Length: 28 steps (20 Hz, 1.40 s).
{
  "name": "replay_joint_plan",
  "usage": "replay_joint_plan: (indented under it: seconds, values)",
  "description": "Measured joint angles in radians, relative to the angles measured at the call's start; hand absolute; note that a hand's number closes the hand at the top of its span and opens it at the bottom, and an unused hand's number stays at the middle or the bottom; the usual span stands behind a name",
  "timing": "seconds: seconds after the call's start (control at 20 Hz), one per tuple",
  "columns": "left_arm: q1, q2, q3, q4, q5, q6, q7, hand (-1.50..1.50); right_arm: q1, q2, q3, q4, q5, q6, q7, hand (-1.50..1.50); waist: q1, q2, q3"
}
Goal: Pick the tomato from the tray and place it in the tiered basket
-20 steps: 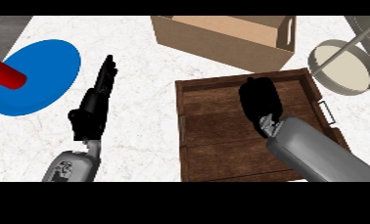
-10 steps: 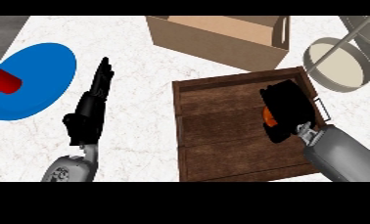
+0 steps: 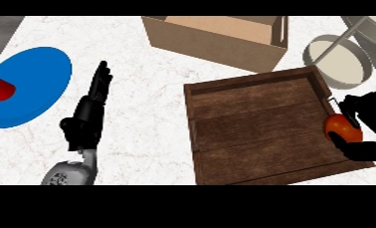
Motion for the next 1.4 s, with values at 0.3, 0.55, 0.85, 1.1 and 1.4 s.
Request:
replay_joint_plan:
  seconds: [0.3,0.55,0.85,1.1,1.4]
  values:
    - [0.023,0.013,0.016,-0.007,0.011,-0.017,-0.013,0.0,0.114,-0.158,-0.267,-0.028,-0.236,-0.044,-0.156,1.5,-0.004,-0.001,0.001]
    - [0.007,0.019,0.025,-0.009,0.008,-0.022,0.003,0.0,0.146,-0.263,-0.49,-0.032,-0.445,0.057,-0.224,1.5,-0.005,-0.001,0.0]
    - [0.018,-0.001,0.006,-0.021,-0.007,-0.019,0.005,0.0,0.17,-0.337,-0.718,0.005,-0.597,0.233,-0.256,1.5,0.008,0.001,0.0]
    - [-0.014,-0.015,-0.005,0.009,-0.022,-0.022,0.001,0.0,0.098,-0.344,-0.782,0.056,-0.763,0.394,-0.201,1.5,0.035,0.008,0.0]
    - [-0.027,-0.029,-0.011,0.013,-0.031,-0.036,-0.007,0.0,-0.046,-0.321,-0.73,0.085,-0.806,0.452,-0.092,1.5,0.059,0.013,0.001]
